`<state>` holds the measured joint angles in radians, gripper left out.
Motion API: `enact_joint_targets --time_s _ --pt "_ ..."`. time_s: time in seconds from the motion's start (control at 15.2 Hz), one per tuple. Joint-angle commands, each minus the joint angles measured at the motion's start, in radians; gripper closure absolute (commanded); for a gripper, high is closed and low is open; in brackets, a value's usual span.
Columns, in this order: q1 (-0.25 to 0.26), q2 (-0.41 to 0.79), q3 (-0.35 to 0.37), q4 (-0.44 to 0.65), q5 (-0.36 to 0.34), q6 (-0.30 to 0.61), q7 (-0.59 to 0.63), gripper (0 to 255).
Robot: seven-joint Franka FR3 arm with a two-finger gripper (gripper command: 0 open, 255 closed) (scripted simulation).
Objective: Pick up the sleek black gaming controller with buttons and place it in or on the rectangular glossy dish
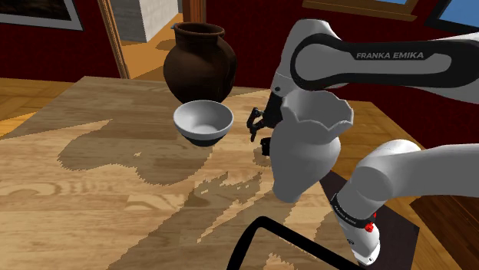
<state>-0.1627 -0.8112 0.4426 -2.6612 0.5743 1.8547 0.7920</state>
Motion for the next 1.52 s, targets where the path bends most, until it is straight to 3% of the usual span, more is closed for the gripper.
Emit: enact_joint_targets --time_s 0.0,0.13,0.2,0.26,0.79,1.32,1.45 --pt "-0.052 -0.006 0.075 -0.054 -0.205 0.023 -0.041 0" --pt "-0.141 -0.045 0.15 -0.048 -0.142 -0.006 -0.101 0" --pt "-0.094 -0.038 0.103 -0.025 0.306 0.004 -0.062 0" --pt "-0.106 -0.043 0.111 -0.024 0.313 -0.003 -0.067 0" --pt "-0.247 -0.022 0.062 0.037 0.001 -0.074 -0.155 0" --pt "-0.233 0.0 0.121 -0.04 0.053 0.029 -0.166 0" --pt "-0.255 -0.01 0.138 -0.038 0.067 0.018 -0.178 0"
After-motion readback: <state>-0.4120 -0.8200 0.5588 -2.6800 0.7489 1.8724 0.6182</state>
